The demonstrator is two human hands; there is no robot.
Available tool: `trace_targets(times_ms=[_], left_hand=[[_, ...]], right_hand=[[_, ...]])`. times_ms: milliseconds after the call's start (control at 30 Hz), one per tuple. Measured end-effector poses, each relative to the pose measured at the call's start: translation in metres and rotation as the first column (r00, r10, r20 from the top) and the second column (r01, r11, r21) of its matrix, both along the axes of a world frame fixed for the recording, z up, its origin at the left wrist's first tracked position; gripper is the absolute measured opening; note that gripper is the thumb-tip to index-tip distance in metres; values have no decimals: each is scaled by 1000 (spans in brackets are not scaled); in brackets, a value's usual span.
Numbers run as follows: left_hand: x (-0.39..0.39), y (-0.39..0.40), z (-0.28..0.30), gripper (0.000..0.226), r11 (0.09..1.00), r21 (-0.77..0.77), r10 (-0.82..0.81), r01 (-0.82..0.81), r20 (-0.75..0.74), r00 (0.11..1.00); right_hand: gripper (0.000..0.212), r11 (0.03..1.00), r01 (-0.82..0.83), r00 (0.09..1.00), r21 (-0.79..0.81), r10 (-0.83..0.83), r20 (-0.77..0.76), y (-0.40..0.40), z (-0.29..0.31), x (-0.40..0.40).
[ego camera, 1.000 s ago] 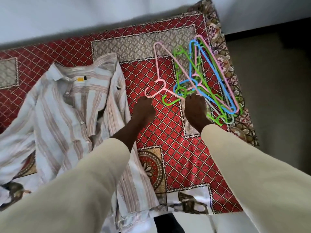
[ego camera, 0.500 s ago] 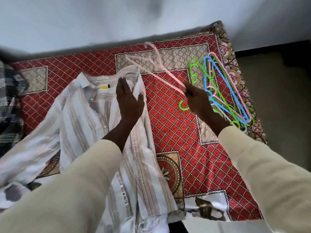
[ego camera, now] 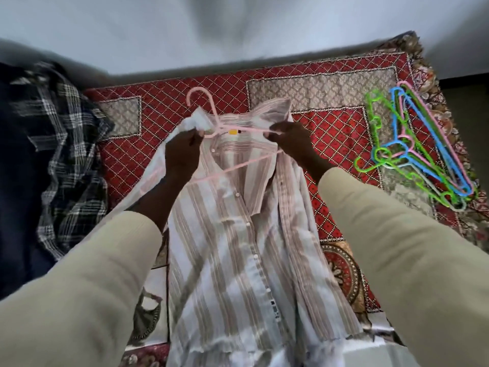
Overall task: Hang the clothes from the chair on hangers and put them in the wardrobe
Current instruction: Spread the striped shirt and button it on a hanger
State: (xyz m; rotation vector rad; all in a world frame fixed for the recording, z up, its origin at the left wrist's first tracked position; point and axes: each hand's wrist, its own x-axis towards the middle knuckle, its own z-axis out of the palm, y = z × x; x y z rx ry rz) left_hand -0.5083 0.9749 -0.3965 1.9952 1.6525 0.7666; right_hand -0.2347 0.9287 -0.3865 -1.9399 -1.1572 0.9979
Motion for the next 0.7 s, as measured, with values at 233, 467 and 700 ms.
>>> trace_targets(times_ms=[233, 467, 700], left_hand=[[-14, 43, -17, 44, 970, -85, 213, -226, -141, 967], [17, 75, -34, 43, 967, -120, 193, -223, -219, 956], [21, 89, -48, 46, 967, -120, 185, -222, -265, 946]], right_hand=[[25, 969, 123, 853, -213, 6, 521, 9, -48, 0], [27, 982, -10, 741, -187, 133, 658, 5, -79, -1], [32, 975, 14, 663, -223, 158, 732, 17, -89, 9]])
